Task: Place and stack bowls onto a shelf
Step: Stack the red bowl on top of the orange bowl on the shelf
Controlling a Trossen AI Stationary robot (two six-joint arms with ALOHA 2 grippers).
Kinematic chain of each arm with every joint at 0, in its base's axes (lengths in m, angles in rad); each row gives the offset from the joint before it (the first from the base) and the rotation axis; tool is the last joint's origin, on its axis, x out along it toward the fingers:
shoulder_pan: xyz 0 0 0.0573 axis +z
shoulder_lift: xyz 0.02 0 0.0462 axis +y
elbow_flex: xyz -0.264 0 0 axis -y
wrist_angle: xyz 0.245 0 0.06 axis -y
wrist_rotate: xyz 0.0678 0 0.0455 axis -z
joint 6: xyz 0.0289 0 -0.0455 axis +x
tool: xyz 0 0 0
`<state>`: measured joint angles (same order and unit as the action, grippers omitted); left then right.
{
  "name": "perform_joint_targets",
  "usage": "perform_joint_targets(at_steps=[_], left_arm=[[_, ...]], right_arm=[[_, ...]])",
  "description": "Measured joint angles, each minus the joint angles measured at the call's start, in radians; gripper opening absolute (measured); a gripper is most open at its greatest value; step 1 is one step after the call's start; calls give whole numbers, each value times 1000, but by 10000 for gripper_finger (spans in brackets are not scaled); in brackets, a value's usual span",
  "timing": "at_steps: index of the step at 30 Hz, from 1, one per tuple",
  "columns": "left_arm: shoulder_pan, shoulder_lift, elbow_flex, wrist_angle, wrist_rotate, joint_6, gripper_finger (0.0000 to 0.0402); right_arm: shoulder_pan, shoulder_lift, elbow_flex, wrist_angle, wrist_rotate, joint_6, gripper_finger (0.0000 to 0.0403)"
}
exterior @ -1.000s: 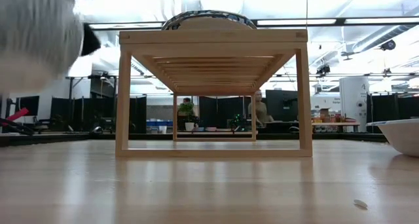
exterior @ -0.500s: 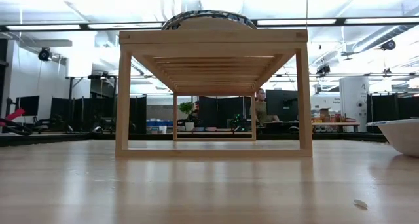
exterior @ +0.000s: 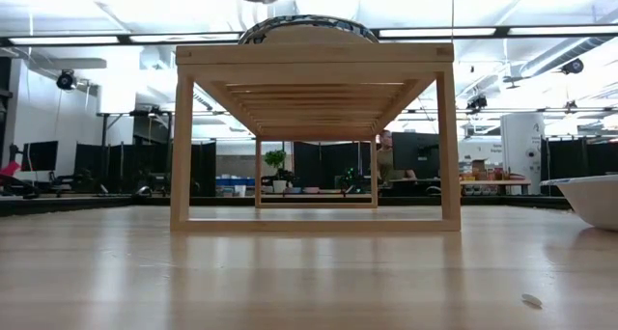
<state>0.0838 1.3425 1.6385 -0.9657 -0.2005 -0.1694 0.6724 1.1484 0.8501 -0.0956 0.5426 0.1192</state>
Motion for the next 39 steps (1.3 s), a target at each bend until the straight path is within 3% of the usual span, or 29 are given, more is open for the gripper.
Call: perform_joint_targets(at_steps=[11, 20, 39], left_arm=[[134, 218, 271, -96, 3, 144, 0], [242, 346, 422, -143, 9, 220, 0], [383, 500, 529, -111, 63, 239, 0]], right_arm=[[0, 0, 0, -1, 0, 0, 9], [0, 0, 0, -4, 0, 0, 9], [0, 0, 0, -5, -1, -6, 9]])
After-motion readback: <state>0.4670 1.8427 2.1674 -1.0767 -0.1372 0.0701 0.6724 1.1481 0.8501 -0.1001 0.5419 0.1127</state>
